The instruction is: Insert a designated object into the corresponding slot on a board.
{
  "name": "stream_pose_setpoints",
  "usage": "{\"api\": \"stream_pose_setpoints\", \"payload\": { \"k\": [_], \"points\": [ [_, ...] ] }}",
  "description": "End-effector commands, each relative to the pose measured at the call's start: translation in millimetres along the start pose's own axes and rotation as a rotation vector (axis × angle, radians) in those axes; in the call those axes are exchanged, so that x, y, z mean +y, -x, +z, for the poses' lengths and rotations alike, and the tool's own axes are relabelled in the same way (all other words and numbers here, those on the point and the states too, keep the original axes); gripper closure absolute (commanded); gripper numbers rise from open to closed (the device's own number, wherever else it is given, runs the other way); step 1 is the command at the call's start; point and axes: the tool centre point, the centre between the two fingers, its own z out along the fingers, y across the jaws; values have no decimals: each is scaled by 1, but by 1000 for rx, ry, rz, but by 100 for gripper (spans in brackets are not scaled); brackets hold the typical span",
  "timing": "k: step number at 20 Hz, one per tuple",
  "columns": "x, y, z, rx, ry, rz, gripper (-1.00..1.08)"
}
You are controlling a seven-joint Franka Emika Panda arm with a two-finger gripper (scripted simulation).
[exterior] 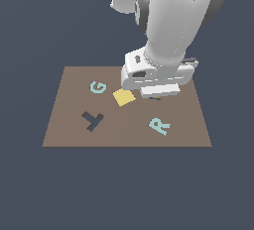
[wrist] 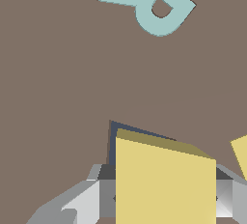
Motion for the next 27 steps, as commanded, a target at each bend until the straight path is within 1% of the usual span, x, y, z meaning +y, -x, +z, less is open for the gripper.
{"api": "stream_pose_setpoints", "payload": {
  "k": [1, 7, 17, 18, 27],
  "points": [
    [-3, 0, 0, 0, 0, 31, 108],
    [-8, -1, 0, 0, 0, 66, 108],
    [-8, -1, 10, 0, 1, 68, 108],
    [-8, -1, 10, 0, 1, 68, -92],
    [-8, -1, 10, 0, 1, 68, -92]
  ]
}}
